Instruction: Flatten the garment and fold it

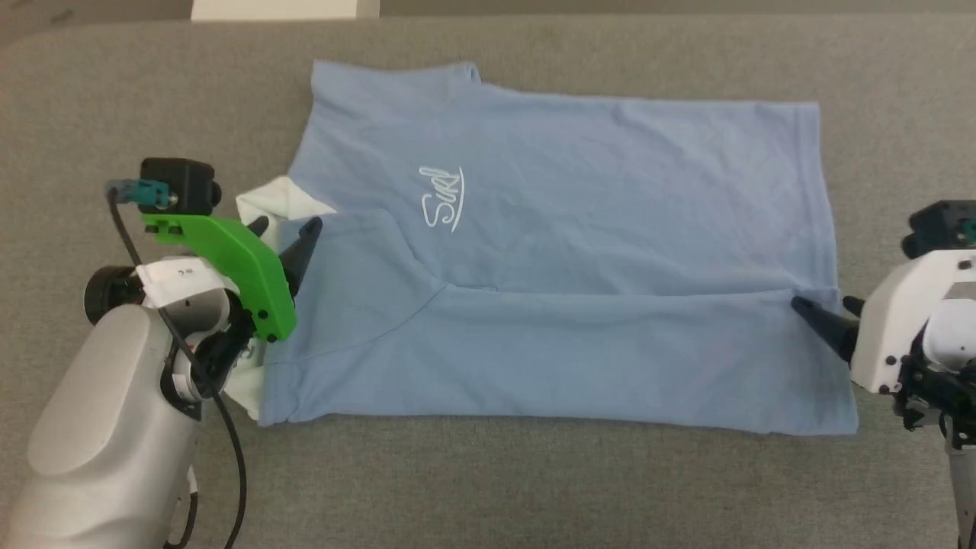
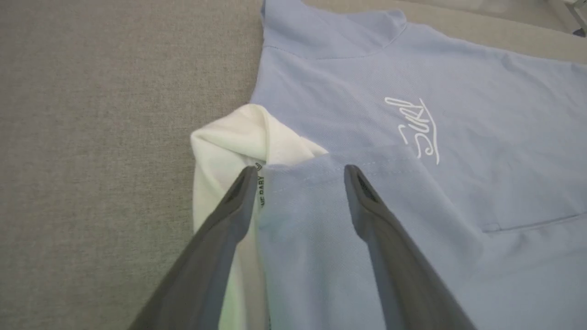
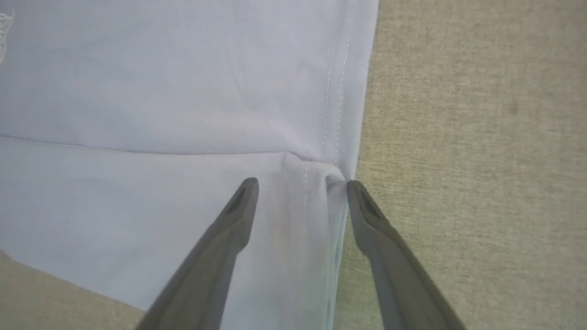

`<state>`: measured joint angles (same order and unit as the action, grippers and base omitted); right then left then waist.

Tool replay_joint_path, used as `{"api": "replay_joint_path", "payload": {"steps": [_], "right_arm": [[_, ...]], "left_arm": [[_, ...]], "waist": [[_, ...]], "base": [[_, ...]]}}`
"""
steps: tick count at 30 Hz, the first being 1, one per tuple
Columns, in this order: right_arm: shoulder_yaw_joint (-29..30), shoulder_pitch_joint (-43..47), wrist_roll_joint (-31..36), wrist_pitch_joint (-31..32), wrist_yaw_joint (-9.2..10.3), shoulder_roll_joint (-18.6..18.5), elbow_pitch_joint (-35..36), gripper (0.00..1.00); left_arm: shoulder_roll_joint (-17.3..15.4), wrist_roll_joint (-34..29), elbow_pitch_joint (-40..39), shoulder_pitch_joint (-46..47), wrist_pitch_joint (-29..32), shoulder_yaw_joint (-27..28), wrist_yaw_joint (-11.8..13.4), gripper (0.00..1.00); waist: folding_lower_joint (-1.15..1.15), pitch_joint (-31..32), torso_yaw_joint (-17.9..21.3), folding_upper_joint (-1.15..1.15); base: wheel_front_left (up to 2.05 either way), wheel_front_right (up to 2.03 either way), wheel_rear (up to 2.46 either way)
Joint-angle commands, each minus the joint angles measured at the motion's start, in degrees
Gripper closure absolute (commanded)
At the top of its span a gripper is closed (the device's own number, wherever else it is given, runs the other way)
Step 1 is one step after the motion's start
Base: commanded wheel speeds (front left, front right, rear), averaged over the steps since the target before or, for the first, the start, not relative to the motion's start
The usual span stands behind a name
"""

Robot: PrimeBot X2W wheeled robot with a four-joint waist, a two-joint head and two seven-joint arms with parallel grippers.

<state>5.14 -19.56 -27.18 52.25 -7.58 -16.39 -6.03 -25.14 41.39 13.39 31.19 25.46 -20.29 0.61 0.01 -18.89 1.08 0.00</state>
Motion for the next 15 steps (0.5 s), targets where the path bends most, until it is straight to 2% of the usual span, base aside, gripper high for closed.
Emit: {"api": "replay_joint_path", "payload": {"steps": [1, 5, 11, 15], "right_arm": [[0.8, 0.8, -0.5, -1.1, 0.09, 0.4, 0.8, 0.00], [3.7, 2.4, -0.8, -4.8, 0.09, 1.7, 4.1, 0.00], [6.6, 5.9, -0.2, -16.6, 0.09, 3.3, 8.3, 0.00], [7.0, 10.0, 0.3, -26.4, 0.09, 3.5, 9.9, 0.00]], "left_arm": [[-0.1, -0.1, -0.5, -0.1, -1.1, 0.6, 0.2, 0.00], [-0.5, -0.9, -2.0, -1.2, -6.3, 2.4, 0.7, 0.00], [-0.6, -3.7, -4.8, -6.1, -20.0, 5.8, 1.6, 0.00], [0.2, -5.8, -6.4, -11.8, -29.0, 7.4, 3.2, 0.00]], "waist": [[-0.01, 5.0, 0.2, 0.00], [-0.01, 8.5, 0.2, 0.00], [-0.01, 11.9, 0.2, 0.00], [-0.01, 13.1, -0.1, 0.00]], "base": [[0.00, 0.00, 0.00], [0.00, 0.00, 0.00], [0.00, 0.00, 0.00], [0.00, 0.00, 0.00]]}}
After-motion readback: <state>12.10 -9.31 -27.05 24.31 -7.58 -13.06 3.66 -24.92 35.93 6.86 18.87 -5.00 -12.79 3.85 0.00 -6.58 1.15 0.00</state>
